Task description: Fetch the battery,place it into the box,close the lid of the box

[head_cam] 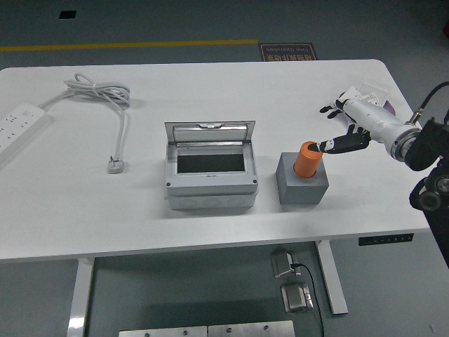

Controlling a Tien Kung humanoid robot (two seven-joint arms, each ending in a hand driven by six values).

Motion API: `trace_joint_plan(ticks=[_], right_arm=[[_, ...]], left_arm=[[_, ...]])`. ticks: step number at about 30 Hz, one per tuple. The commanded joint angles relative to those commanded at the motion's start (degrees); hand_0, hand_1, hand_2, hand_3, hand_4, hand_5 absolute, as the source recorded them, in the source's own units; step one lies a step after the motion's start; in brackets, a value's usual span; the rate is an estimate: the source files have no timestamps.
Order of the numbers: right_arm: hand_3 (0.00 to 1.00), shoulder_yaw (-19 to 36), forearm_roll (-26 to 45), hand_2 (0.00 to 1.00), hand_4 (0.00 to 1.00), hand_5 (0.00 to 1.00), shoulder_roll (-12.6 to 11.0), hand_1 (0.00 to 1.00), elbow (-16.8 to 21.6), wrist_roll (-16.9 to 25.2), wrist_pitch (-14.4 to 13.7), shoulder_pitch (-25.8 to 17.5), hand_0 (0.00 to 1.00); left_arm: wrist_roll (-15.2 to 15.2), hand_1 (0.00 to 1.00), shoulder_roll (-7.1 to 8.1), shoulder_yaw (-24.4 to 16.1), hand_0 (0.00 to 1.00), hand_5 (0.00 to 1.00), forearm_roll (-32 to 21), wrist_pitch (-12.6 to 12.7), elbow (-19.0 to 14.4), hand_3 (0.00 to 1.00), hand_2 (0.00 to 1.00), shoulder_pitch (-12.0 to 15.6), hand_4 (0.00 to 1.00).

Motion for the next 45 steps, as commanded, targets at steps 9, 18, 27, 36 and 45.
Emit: trace_joint_plan(ticks=[9,18,27,36,45], right_arm=[[0.863,-4.80,16.94,0.815,0.998,0.693,6.22,0.480,-9.73,17.07,-17.10,-1.83,0.293],[0.794,-4.45,30.49,0.737,0.998,0.998,8.06,0.542,-14.79,33.25,-33.06,-1.98,0.552],[0.800,-4.33,31.74,0.730,0.998,0.998,7.90,0.547,-16.19,37.58,-36.90,-1.95,0.627],[0.747,-5.37,32.69,0.702,0.998,0.998,8.49,0.552,-20.70,39.19,-37.76,-2.04,0.637],[0.681,-7.53,35.52,0.642,0.998,0.875,9.19,0.526,-25.39,41.00,-38.93,-1.79,0.558]], left_arm=[[-0.14,0.660,-0.27,-0.18,0.644,0.662,0.48,0.02,0.00,0.847,0.726,-0.05,0.881],[-0.24,0.660,-0.34,-0.35,0.644,0.662,0.87,0.00,0.00,0.846,0.725,-0.02,0.883],[-0.32,0.660,-0.46,-0.41,0.644,0.662,1.05,-0.05,0.00,0.846,0.724,-0.21,0.884],[-0.43,0.659,-0.48,-0.45,0.643,0.661,1.20,-0.11,0.00,0.845,0.724,-0.26,0.885],[-0.52,0.660,-0.51,-0.37,0.643,0.661,1.22,-0.14,0.00,0.845,0.724,-0.26,0.885]])
